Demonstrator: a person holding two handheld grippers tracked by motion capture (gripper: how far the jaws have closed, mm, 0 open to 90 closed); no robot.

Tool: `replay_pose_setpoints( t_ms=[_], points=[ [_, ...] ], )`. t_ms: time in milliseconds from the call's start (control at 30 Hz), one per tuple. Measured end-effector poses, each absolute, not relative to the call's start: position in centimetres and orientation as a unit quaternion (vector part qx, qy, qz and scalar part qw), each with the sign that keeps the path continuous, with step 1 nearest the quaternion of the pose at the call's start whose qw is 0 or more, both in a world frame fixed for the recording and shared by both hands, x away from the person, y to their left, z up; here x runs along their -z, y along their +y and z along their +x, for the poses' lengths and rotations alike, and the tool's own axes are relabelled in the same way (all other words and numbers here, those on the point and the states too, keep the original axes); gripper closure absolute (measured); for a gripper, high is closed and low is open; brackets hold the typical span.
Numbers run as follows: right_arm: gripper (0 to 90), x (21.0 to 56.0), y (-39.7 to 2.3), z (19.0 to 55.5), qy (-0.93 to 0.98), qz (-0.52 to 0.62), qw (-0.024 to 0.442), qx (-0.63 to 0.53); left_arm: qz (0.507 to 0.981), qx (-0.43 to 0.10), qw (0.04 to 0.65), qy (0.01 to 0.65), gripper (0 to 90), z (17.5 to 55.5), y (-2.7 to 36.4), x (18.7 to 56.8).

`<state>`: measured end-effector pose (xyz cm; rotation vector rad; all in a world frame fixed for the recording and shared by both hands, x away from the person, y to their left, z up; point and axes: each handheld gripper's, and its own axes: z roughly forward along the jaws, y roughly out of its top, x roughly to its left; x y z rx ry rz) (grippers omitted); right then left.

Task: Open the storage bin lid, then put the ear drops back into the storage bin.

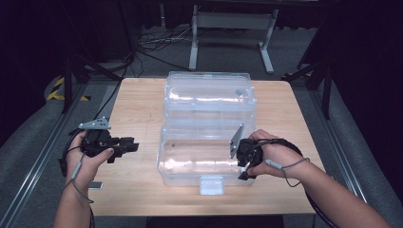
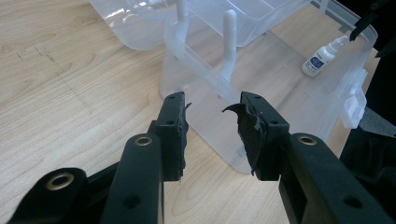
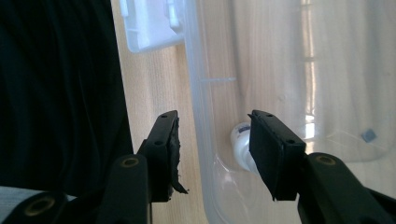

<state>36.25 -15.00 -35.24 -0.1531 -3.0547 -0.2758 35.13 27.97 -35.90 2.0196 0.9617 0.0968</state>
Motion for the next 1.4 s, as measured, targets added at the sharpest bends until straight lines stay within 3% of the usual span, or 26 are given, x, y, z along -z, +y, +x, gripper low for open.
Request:
replay_pose_setpoints(
  t_ms=[300, 900, 1400],
  points=[
    [57.2, 37.3, -14.2, 36.1, -0.996, -0.045, 0.034, 0.073, 0.811, -0.037, 0.438, 0.385, 62.5, 35.3, 27.9, 35.9],
    [85.2, 40.4, -13.7, 35.5, -0.998, -0.031, 0.015, 0.057, 0.82, -0.029, 0.435, 0.37, 59.1, 36.2, 26.5, 35.5],
    [86.3, 40.3, -13.8, 35.2, -0.997, -0.041, -0.001, 0.06, 0.851, -0.037, 0.412, 0.325, 55.2, 38.7, 23.6, 33.1]
  ],
)
